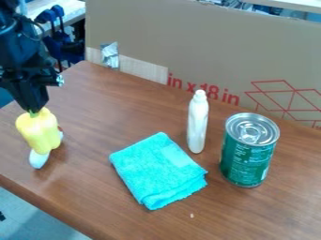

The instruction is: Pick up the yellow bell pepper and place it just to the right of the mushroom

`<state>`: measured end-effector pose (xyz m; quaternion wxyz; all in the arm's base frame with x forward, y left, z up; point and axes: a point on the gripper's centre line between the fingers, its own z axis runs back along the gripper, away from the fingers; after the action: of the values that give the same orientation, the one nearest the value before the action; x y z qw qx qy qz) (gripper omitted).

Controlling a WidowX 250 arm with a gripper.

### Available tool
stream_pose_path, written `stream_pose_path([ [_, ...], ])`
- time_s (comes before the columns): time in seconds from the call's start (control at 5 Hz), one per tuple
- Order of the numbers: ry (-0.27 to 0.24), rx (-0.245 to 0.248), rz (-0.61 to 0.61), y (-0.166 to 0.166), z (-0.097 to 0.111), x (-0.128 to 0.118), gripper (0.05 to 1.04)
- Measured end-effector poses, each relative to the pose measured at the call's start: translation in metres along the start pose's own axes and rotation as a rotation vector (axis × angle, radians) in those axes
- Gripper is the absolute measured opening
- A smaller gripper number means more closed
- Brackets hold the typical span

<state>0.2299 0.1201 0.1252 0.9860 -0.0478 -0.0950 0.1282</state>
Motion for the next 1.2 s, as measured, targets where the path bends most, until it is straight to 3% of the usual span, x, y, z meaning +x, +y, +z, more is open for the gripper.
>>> stream_pose_path([
  [0.4, 0.029, 0.017, -0.024, -0.019, -0.015, 0.015, 0.101],
  [1.0, 0.069, 0.001, -0.026, -0.035, -0.047, 0.025, 0.135],
  [1.2, 0.074, -0.014, -0.029, -0.036, -0.046, 0.023, 0.345],
])
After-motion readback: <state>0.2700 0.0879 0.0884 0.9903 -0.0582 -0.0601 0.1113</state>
